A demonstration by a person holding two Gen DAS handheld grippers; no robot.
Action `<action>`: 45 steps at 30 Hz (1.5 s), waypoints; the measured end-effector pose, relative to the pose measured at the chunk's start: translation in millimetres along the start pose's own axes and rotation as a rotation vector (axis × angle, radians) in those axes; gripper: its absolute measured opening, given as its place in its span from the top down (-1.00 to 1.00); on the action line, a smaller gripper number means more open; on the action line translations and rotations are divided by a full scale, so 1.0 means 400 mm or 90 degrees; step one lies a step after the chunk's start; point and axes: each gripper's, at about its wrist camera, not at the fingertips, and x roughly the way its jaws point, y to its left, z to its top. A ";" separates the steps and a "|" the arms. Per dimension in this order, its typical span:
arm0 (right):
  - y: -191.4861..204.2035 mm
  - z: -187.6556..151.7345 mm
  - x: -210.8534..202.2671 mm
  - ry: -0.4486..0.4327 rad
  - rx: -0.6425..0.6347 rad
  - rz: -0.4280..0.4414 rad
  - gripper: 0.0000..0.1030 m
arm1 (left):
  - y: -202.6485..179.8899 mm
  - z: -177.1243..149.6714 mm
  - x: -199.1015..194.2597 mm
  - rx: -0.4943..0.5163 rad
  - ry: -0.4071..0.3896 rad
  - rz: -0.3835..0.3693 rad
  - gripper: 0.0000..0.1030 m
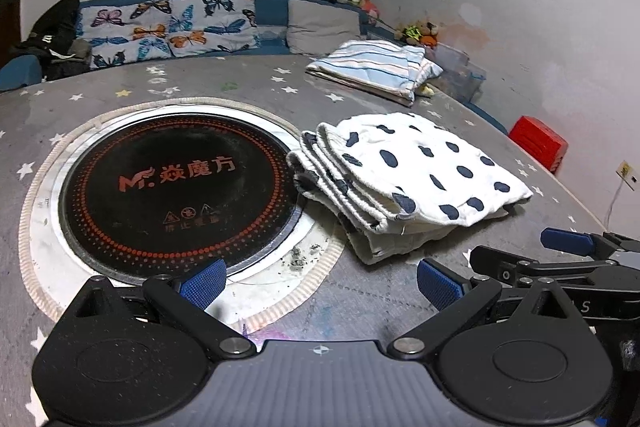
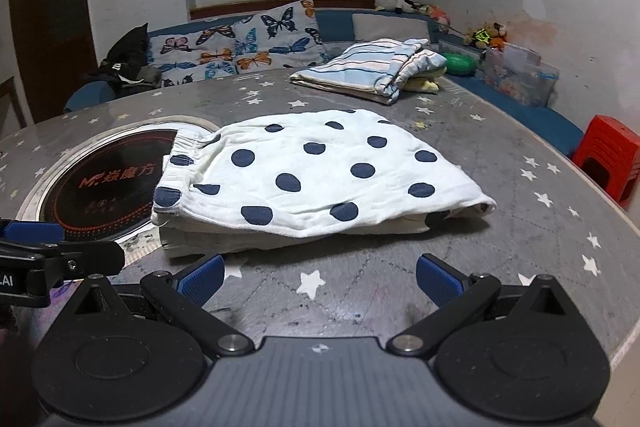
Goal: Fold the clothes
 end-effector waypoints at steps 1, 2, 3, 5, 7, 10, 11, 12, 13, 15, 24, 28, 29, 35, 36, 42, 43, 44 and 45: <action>0.003 -0.003 -0.002 -0.002 -0.002 -0.003 -1.00 | -0.001 0.000 0.002 0.003 0.003 -0.003 -1.00; 0.006 -0.005 -0.004 -0.004 -0.004 -0.005 -1.00 | -0.003 -0.001 0.003 0.006 0.005 -0.004 -1.00; 0.006 -0.007 -0.006 -0.006 -0.006 -0.008 -1.00 | -0.005 -0.002 0.003 0.009 0.007 -0.005 -1.00; 0.007 -0.011 -0.010 -0.011 -0.010 -0.012 -1.00 | -0.011 -0.005 0.001 0.015 0.007 -0.004 -1.00; 0.005 -0.012 -0.012 -0.015 -0.012 -0.012 -1.00 | -0.015 -0.007 -0.004 0.017 0.004 0.002 -1.00; -0.005 -0.012 -0.012 -0.021 -0.011 -0.001 -1.00 | -0.020 -0.009 -0.012 0.015 -0.001 0.013 -1.00; -0.009 -0.012 -0.012 -0.023 -0.011 0.003 -1.00 | -0.023 -0.009 -0.014 0.014 -0.002 0.018 -1.00; -0.011 -0.013 -0.011 -0.026 -0.013 0.007 -1.00 | -0.026 -0.010 -0.016 0.015 -0.003 0.022 -1.00; -0.013 -0.014 -0.010 -0.029 -0.015 0.010 -1.00 | -0.029 -0.011 -0.017 0.015 -0.004 0.026 -1.00; -0.016 -0.015 -0.009 -0.033 -0.020 0.016 -1.00 | -0.036 -0.013 -0.019 0.017 -0.006 0.035 -1.00; -0.037 -0.023 0.003 -0.044 -0.018 0.064 -1.00 | -0.057 -0.027 -0.029 0.027 -0.014 0.090 -1.00; -0.046 -0.019 0.005 -0.051 -0.018 0.084 -1.00 | -0.065 -0.035 -0.033 0.022 -0.019 0.113 -1.00; -0.048 -0.018 0.004 -0.052 -0.022 0.091 -1.00 | -0.068 -0.036 -0.034 0.018 -0.022 0.116 -1.00; -0.064 -0.017 0.007 -0.055 -0.031 0.112 -1.00 | -0.098 -0.044 -0.041 0.019 -0.033 0.136 -1.00; -0.067 -0.017 0.008 -0.054 -0.031 0.115 -1.00 | -0.104 -0.047 -0.041 0.021 -0.033 0.140 -1.00; -0.074 -0.023 0.008 -0.055 -0.027 0.131 -1.00 | -0.130 -0.060 -0.050 0.028 -0.037 0.148 -1.00; -0.074 -0.024 0.009 -0.056 -0.027 0.133 -1.00 | -0.133 -0.061 -0.051 0.030 -0.038 0.148 -1.00; -0.074 -0.026 0.009 -0.056 -0.028 0.132 -1.00 | -0.136 -0.062 -0.052 0.032 -0.038 0.147 -1.00; -0.073 -0.027 0.009 -0.057 -0.028 0.132 -1.00 | -0.139 -0.063 -0.053 0.034 -0.039 0.147 -1.00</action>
